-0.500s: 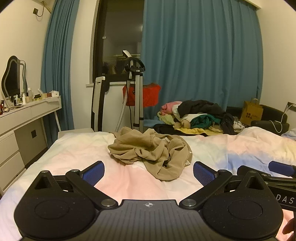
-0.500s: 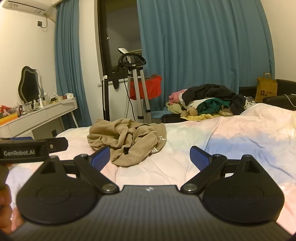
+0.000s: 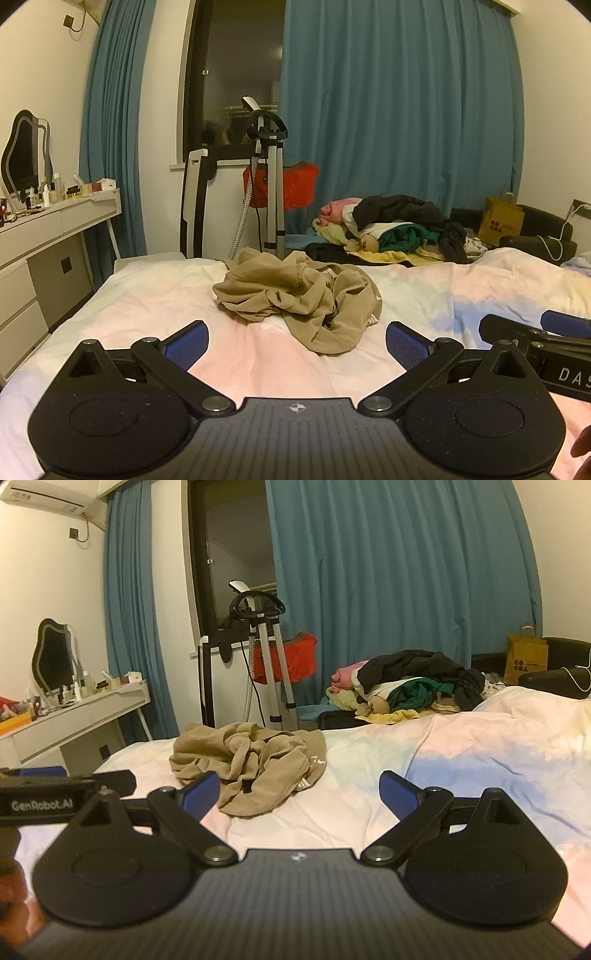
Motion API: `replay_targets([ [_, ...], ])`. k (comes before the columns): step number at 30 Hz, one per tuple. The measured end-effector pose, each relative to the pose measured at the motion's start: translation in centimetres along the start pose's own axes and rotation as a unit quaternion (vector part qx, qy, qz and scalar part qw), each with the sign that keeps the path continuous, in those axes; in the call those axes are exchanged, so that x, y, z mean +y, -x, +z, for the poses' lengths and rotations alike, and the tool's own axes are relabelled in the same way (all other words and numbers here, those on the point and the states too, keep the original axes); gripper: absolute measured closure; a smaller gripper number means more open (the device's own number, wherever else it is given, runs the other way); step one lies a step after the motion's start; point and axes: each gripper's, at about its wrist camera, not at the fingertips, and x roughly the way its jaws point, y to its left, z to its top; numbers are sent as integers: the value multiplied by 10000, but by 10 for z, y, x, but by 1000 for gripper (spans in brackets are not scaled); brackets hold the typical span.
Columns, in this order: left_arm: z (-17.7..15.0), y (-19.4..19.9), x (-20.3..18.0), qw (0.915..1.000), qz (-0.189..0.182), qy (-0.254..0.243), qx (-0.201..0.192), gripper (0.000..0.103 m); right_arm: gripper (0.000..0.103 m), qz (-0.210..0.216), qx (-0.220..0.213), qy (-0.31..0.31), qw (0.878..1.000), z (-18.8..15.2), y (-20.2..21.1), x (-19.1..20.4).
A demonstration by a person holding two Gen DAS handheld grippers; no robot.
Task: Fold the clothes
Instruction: 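Move both grippers toward the crumpled beige T-shirt on the bed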
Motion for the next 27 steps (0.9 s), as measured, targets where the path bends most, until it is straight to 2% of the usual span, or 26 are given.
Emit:
replay_targets([
  [17, 0, -11, -7, 9997, 0, -164, 182, 0, 9, -152, -76, -194, 9997, 21, 12, -4],
  [25, 24, -74, -22, 9978, 129, -520, 398, 0, 9, -391, -175, -408, 9982, 26, 17, -21],
  [27, 30, -98, -23, 9975, 108, -525, 466, 1, 9, -294, -217, -477, 9982, 22, 14, -26],
])
